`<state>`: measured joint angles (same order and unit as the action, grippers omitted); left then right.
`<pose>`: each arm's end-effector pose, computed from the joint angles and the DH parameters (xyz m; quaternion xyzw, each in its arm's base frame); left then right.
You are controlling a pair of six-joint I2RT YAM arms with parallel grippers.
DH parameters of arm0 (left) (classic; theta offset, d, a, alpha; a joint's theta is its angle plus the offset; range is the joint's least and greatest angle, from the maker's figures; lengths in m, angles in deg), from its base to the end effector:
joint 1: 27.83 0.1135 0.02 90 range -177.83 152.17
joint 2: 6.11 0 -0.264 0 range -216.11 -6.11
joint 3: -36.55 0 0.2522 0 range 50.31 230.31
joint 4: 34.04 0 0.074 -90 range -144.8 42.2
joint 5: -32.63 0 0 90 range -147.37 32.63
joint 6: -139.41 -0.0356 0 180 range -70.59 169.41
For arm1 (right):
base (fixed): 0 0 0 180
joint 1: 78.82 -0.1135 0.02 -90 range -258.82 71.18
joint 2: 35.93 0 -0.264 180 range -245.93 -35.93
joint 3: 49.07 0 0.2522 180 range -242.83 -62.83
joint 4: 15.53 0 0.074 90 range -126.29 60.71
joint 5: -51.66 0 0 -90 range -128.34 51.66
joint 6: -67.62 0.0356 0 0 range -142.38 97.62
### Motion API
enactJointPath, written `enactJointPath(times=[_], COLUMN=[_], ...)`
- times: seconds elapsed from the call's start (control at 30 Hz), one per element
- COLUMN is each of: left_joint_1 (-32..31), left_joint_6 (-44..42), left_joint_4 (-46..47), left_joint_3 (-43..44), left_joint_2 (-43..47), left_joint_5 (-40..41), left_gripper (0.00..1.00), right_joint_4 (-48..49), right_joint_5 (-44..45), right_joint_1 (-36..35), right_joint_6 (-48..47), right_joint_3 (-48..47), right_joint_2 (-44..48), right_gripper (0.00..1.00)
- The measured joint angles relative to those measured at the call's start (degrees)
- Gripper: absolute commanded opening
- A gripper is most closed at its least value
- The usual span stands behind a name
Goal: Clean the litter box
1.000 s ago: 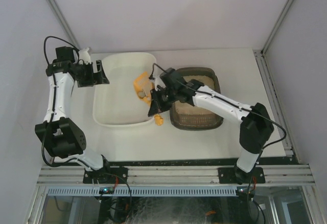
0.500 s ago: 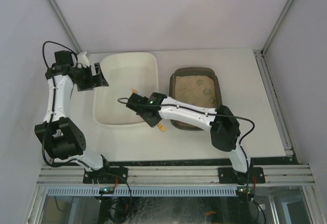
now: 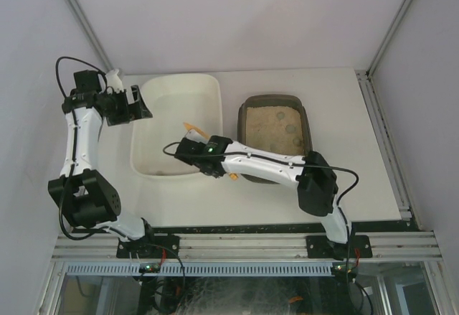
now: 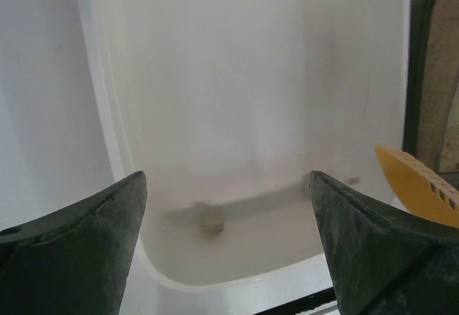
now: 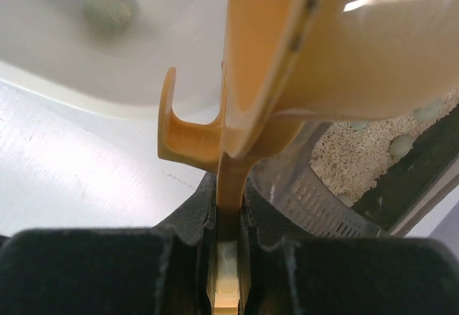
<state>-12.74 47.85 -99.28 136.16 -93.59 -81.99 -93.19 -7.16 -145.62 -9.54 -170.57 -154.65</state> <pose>0.3117 0.0687 0.3452 -0.0422 0.9283 -0.1554 0.3351 0.1848 0.3843 0.2564 -0.4017 0.8670 -0.1235 0.2679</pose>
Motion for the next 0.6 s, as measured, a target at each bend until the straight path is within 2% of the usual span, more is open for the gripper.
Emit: enactJointPath(times=[0.13, 0.23, 0.37, 0.47, 0.6], left_joint_1=[-0.31, -1.73, -6.84, -12.46, -18.67], left_joint_6=[1.7, 3.87, 7.13, 10.51, 15.96], left_joint_4=[-0.07, 0.79, 2.6, 4.76, 6.97], left_joint_3=[0.87, 1.73, 1.73, 1.95, 5.07], left_joint_2=[-0.55, -1.97, -3.89, -5.14, -7.23], left_joint_5=[-3.28, -5.92, -6.54, -5.07, -2.84], left_gripper=[1.0, 1.0, 1.0, 1.0, 1.0], right_joint_4=[1.29, 2.03, 1.53, 0.44, -0.48], right_joint_5=[-3.8, -7.61, -12.09, -16.76, -21.33], right_joint_1=[4.2, 11.54, 22.93, 27.8, 33.05], right_joint_6=[1.11, 2.84, 5.51, 7.76, 9.75], right_joint_3=[4.37, 9.7, 15.65, 20.68, 25.44], right_joint_2=[7.37, 16.52, 25.92, 28.79, 27.91], right_gripper=[0.0, 0.0, 0.0, 0.0, 0.0])
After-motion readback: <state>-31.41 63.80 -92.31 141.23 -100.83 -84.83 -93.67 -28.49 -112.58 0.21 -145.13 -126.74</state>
